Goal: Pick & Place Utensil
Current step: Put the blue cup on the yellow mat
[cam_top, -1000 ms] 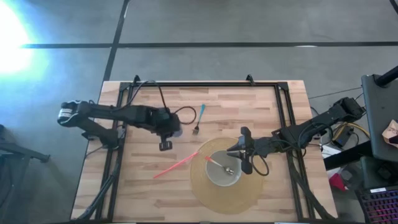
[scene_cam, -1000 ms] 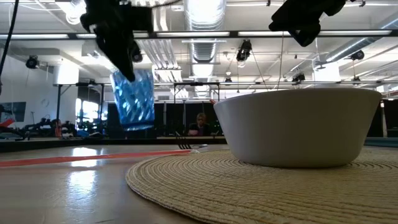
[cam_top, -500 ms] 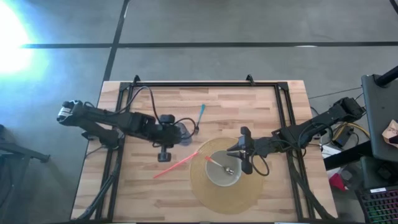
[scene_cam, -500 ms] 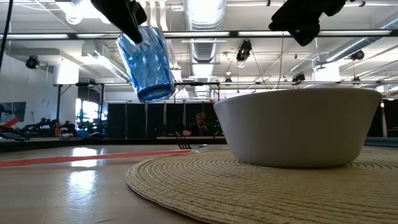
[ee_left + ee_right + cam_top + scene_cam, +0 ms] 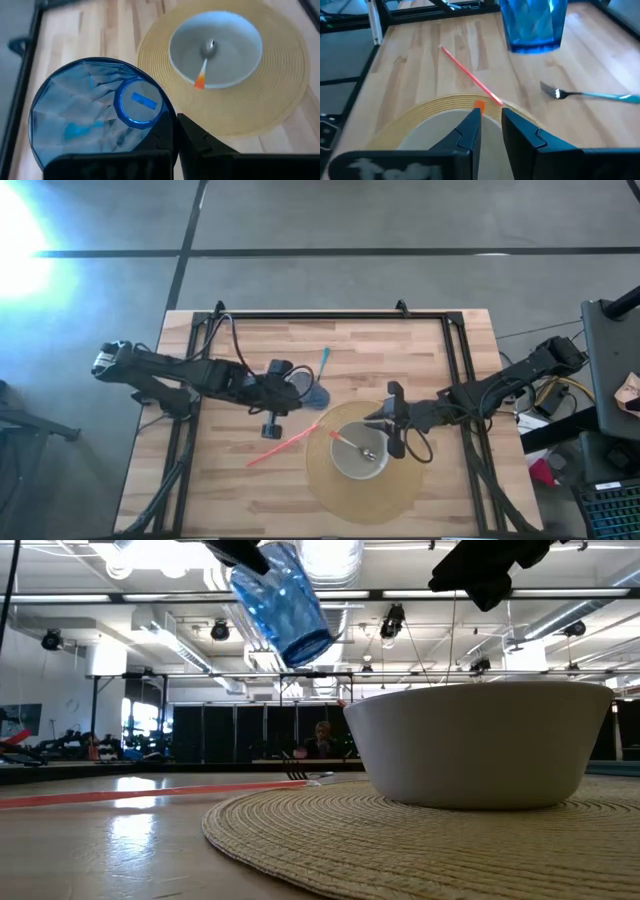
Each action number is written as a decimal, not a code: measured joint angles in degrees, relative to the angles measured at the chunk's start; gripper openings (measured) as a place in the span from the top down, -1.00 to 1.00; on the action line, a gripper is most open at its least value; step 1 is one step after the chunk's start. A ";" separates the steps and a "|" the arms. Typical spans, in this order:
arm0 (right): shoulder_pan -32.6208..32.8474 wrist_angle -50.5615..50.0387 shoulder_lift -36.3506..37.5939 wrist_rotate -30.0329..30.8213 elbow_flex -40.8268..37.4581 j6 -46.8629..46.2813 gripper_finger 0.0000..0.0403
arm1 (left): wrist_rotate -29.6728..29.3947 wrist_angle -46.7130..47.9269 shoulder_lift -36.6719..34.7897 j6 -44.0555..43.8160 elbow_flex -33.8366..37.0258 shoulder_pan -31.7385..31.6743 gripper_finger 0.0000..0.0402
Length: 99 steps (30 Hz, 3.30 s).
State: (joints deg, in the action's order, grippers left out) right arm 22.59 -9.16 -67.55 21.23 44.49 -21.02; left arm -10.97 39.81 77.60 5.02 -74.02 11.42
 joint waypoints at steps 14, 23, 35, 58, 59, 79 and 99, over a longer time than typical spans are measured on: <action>-0.02 -4.80 -0.34 1.28 11.27 19.00 0.42 | 1.23 5.03 9.97 14.93 -5.85 -0.04 0.98; -1.07 -18.16 -2.60 1.24 21.85 28.20 0.21 | 1.49 20.30 18.22 17.46 -18.87 -0.05 0.99; -4.13 -22.44 -11.24 -5.59 28.82 39.21 0.16 | 4.25 26.26 20.19 17.15 -24.15 0.18 0.98; -4.16 -22.50 -28.49 -10.99 42.70 49.70 0.14 | 6.29 26.45 20.08 17.20 -24.15 6.24 0.97; -4.17 -22.56 -28.77 -11.05 42.77 49.68 0.14 | 6.26 26.49 20.08 17.22 -24.15 6.50 0.98; -4.10 -21.85 -30.03 -18.19 43.02 54.68 0.14 | 9.79 26.06 20.08 19.03 -24.11 10.10 0.98; -2.82 -15.94 -30.79 -27.73 42.91 58.75 0.14 | 12.89 22.96 20.08 21.78 -24.11 14.26 0.98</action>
State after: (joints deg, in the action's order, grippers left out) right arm 19.77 -25.10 -98.34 -6.50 87.39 37.74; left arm 1.92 62.77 97.68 26.80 -98.13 25.68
